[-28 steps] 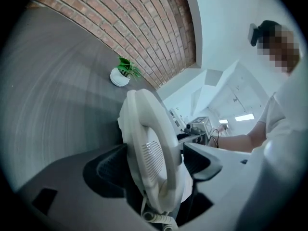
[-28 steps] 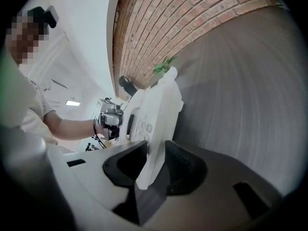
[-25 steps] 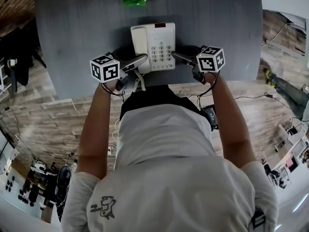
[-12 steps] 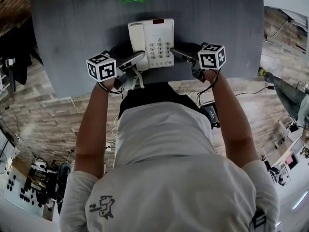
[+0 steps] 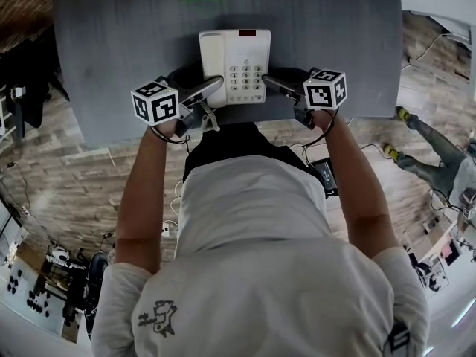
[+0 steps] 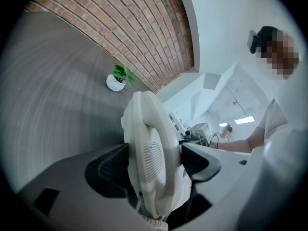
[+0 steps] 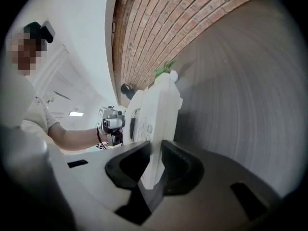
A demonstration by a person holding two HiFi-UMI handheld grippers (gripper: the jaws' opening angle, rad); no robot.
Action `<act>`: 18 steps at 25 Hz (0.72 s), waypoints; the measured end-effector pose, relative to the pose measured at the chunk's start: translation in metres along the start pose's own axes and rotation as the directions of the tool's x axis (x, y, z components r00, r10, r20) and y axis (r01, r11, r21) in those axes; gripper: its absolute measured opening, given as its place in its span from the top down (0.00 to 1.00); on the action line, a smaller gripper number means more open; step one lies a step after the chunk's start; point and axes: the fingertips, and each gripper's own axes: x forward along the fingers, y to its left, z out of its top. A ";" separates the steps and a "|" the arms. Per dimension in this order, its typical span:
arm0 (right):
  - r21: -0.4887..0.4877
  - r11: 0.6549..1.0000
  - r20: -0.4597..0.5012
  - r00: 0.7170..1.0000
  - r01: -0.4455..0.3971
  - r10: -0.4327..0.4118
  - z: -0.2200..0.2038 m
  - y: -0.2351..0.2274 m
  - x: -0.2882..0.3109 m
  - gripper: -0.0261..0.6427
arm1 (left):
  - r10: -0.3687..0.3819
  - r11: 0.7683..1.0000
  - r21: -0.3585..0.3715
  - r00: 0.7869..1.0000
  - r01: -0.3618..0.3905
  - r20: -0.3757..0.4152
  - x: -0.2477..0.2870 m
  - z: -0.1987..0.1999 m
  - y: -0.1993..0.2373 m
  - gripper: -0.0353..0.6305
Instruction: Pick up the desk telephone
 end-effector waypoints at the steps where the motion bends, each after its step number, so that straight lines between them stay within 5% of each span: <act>1: -0.006 1.000 0.005 1.000 0.000 0.000 -0.001 -0.001 -0.002 0.84 | 0.003 1.000 0.005 1.000 -0.003 0.001 0.001 -0.003 -0.001 0.41; 18: -0.104 0.994 0.078 0.997 0.036 -0.028 0.006 0.043 -0.044 0.85 | 0.004 0.992 0.129 0.999 -0.010 0.048 -0.013 0.001 -0.058 0.42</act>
